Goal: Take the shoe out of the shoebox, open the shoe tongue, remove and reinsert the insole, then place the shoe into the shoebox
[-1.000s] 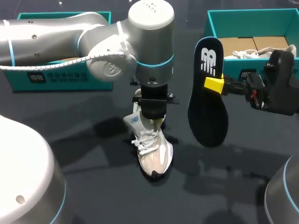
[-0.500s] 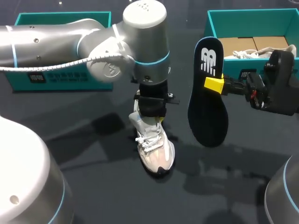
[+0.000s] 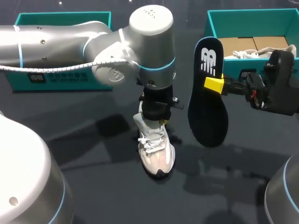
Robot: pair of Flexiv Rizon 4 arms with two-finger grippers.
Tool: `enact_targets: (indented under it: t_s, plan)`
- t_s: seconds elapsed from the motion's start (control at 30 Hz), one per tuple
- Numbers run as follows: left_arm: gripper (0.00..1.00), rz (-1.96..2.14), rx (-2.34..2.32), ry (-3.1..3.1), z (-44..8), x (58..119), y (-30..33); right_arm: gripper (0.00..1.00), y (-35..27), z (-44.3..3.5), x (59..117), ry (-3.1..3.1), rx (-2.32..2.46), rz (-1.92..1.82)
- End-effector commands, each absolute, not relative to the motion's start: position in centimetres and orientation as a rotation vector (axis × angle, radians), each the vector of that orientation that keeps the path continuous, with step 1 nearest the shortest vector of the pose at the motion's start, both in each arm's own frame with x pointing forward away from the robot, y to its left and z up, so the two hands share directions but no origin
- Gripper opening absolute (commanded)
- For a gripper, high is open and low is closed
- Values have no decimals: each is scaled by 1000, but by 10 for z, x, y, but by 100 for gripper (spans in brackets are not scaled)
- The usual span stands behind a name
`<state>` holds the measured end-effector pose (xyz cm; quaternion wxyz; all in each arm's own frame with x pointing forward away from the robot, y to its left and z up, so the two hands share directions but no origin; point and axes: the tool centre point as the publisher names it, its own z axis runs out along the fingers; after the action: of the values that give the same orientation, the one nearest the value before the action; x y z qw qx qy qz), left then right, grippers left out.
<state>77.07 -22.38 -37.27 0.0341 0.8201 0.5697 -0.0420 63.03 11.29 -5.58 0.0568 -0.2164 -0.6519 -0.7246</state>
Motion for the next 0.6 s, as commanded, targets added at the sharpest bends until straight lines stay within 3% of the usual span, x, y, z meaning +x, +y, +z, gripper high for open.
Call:
enact_targets:
  t_s: [0.03,0.1,0.17,0.4,0.47,0.5,0.6]
  plan:
    - [18,-134,2516,1769,-374,777,-228,0,109,-54,618,-1999,-723,-2207]
    - [23,-140,2508,1779,-373,779,-229,0,109,-54,618,-1999,-723,-2207]
    - [41,-147,2493,1794,-373,782,-228,0,109,-54,618,-1999,-723,-2207]
    - [52,-164,2388,1850,-357,788,-222,0,109,-54,618,-1999,-723,-2207]
    - [67,-166,2340,1868,-349,787,-219,0,109,-54,618,-1999,-723,-2207]
    - [84,-177,2312,1874,-344,788,-217,0,109,-54,618,-1999,-723,-2207]
    - [100,-240,2188,1894,-327,789,-210,0,109,-54,618,-1999,-723,-2207]
